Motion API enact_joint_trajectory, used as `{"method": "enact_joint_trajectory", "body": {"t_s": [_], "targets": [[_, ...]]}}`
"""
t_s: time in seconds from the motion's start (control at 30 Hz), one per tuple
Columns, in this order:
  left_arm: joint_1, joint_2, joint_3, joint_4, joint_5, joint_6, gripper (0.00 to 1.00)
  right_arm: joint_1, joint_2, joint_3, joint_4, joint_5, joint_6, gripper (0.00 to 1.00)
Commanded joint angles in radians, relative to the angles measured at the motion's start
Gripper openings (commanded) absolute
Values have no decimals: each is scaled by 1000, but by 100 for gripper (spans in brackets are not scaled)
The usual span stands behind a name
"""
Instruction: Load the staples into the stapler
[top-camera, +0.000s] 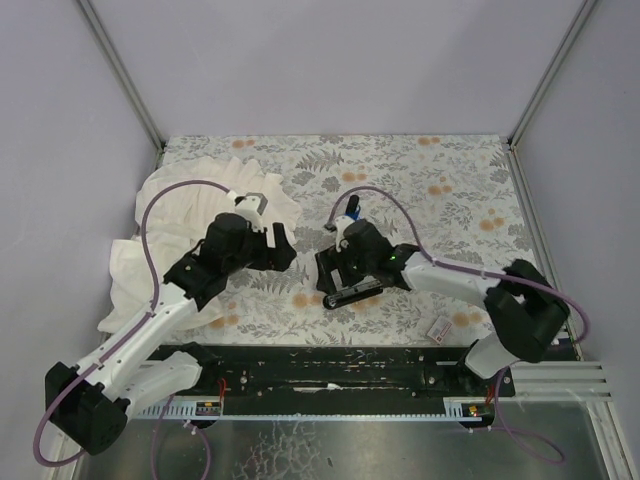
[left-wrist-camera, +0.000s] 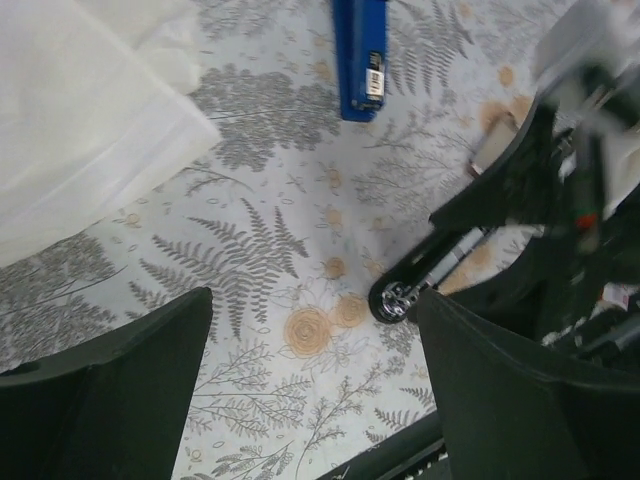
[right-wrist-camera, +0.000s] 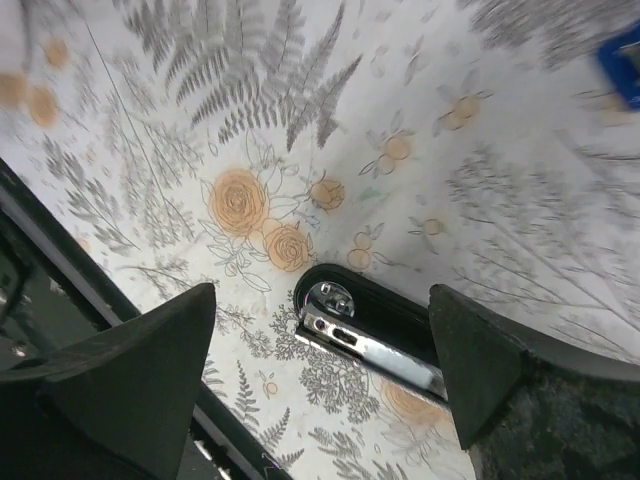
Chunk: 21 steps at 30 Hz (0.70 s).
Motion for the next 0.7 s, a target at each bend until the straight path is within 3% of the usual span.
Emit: {"method": "enact_joint_trajectory", "body": {"t_s": [0.0,0.17,0.4,0.5,0.67], "targets": [[-43,5,-20,157,178,82,81,-108,-192,25,-87,82,57,95],[-237,183,53,287,144,123,80,-363,-357,-71,-171,68,118,98],[-431,601,303,353,117,205,71,-756,-436,-198,-245,-21,175,98],[-461,740,397,354,131,244,65,-833,-481,-233,-253,-37,187,98],[-467,902,506,357,143,294,59,-863,-543,-270,-257,-5,206,98]]}}
